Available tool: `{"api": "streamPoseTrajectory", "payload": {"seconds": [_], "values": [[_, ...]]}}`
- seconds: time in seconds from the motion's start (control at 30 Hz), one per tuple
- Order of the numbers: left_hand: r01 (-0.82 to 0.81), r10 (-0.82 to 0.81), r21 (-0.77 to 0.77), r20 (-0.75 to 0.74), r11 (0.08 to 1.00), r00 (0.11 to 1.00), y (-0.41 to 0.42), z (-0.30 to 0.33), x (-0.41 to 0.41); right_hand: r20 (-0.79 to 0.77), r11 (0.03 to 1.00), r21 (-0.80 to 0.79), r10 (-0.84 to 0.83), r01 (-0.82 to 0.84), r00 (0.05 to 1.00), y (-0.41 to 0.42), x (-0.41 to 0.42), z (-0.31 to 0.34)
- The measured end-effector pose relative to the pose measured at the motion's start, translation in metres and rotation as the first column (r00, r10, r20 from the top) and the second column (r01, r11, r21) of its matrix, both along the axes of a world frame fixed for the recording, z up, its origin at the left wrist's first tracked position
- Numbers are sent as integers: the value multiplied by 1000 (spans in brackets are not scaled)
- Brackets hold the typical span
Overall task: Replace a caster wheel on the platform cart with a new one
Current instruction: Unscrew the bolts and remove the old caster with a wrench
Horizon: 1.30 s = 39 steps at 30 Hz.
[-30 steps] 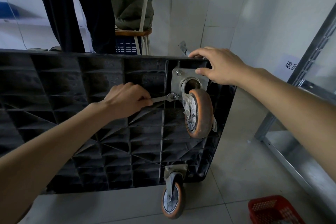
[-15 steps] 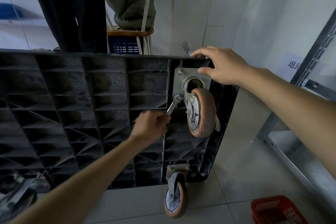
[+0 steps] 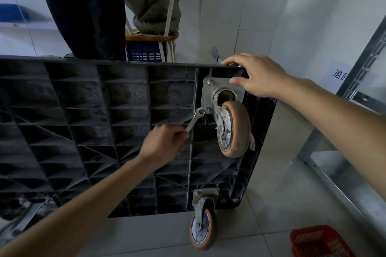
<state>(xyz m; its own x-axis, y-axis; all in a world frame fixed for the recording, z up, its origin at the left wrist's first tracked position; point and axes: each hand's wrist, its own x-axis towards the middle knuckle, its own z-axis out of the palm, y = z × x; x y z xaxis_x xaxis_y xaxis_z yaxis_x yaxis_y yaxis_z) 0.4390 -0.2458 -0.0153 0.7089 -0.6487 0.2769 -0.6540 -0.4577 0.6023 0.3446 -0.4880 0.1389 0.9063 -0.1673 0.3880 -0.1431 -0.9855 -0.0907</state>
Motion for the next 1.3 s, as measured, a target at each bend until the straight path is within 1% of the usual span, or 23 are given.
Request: {"api": "streamPoseTrajectory", "payload": {"seconds": [0.07,0.13,0.2,0.27,0.67,0.77,0.87,0.9,0.93,1.0,1.07,1.2,1.27,1.3], "values": [[-14,-5,144,133,990,991,9,19,9,1,1000,-5,1,-1,1000,-1,0,0],[-21,-52,275,257,961,965,13,39,16,3,1000,-9,2,-2,1000,-1,0,-1],[-20,-98,343,323,939,941,12,55,23,1,1000,-5,2,-2,1000,-1,0,-1],[-20,-124,372,359,928,925,10,67,29,1,1000,6,3,-3,1000,-1,-1,0],[19,-257,555,354,832,899,-5,114,42,-4,1000,5,9,-9,1000,-1,0,-1],[-7,-254,568,378,823,890,-8,118,42,-2,1000,2,16,-16,1000,-2,0,-1],[-48,-206,528,410,848,888,-5,109,39,1,1000,-1,22,-22,1000,-3,1,-1],[-52,-185,512,400,857,898,-4,103,37,4,1000,-3,22,-22,1000,-3,1,-2],[-33,-168,496,355,868,920,-3,95,35,7,1000,-3,22,-22,1000,-3,1,-2],[63,-145,429,161,901,976,-2,73,30,10,1000,1,20,-20,1000,-2,0,-1],[109,-108,319,-20,941,994,-2,50,25,4,1000,4,22,-22,1000,-2,0,-1],[124,-106,90,-188,988,977,-12,8,12,-1,1000,-9,27,-27,1000,-2,1,-1],[122,-129,-43,-315,992,940,-22,-9,0,-1,1000,-8,24,-24,1000,-1,0,-1],[108,-144,-111,-395,988,907,-26,-15,-6,0,1000,-9,24,-24,1000,-1,1,-1]]}}
